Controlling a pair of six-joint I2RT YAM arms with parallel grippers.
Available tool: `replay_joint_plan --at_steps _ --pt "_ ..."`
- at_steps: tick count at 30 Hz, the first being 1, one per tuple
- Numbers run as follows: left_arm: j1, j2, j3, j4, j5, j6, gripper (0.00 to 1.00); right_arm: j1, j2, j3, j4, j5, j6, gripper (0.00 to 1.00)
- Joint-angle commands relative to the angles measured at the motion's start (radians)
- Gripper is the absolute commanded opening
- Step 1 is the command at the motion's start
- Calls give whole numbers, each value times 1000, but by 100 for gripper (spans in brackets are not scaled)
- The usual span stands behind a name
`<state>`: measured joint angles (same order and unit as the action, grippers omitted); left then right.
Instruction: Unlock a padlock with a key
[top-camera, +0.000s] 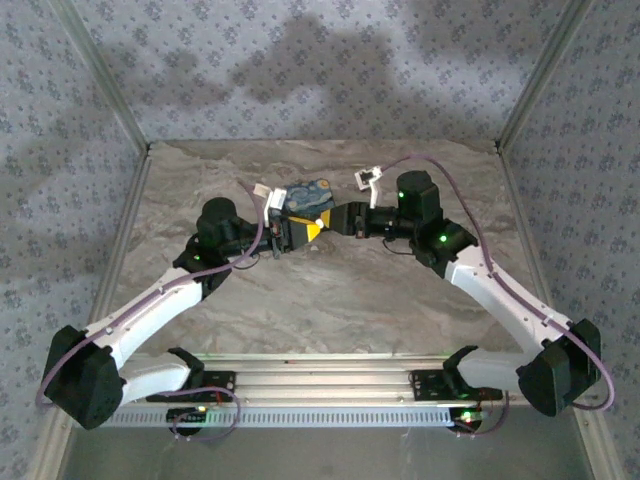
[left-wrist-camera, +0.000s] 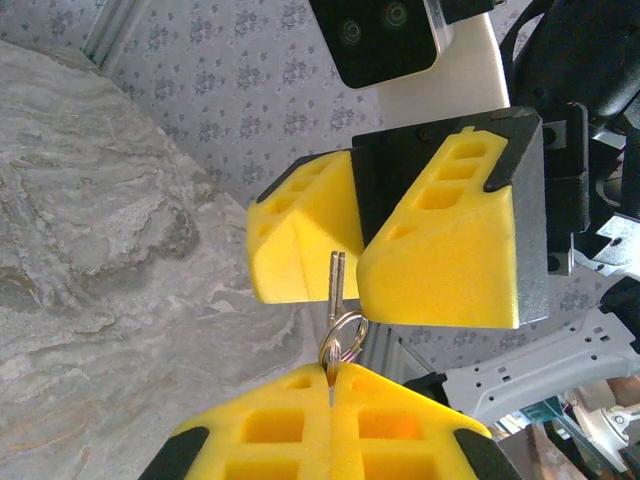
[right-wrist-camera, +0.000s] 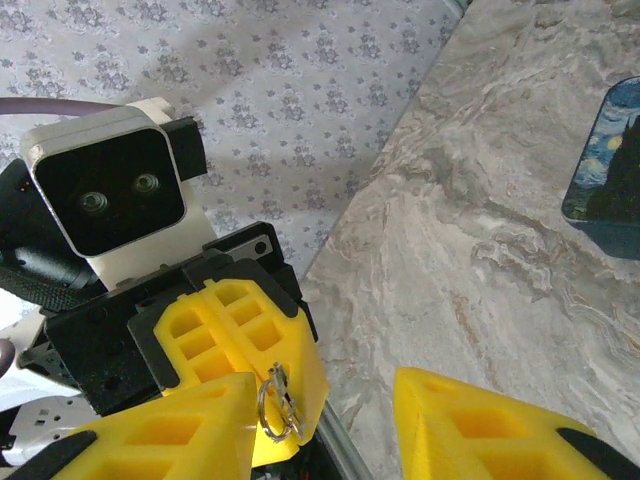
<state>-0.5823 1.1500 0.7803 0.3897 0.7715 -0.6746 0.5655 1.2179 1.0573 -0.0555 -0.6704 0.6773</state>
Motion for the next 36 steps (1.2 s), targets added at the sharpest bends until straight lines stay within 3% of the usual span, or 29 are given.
replay_joint_plan --at_steps 1,10,13,16,20,25,30,34,36 --pt "6 -24 13 15 35 17 0 6 11 18 16 -28 -7 38" --pt "6 -14 22 1 54 27 0 6 17 15 28 -65 -33 8" --pt "6 -3 29 0 73 26 0 5 19 13 31 -78 -40 8" --pt "7 7 39 0 88 24 0 2 20 10 29 -75 -41 17" --pt "7 20 51 -5 107 24 0 -1 24 9 31 -76 -41 17" --pt "8 29 57 -11 123 26 0 -3 31 6 42 -100 -41 2" --pt "12 30 62 -49 101 47 0 -8 23 5 31 -92 -102 0" --pt "22 6 81 -191 30 126 42 4 12 96 -215 33 -300 0" --pt "35 -16 81 -267 -34 163 49 53 30 205 -428 229 -448 0"
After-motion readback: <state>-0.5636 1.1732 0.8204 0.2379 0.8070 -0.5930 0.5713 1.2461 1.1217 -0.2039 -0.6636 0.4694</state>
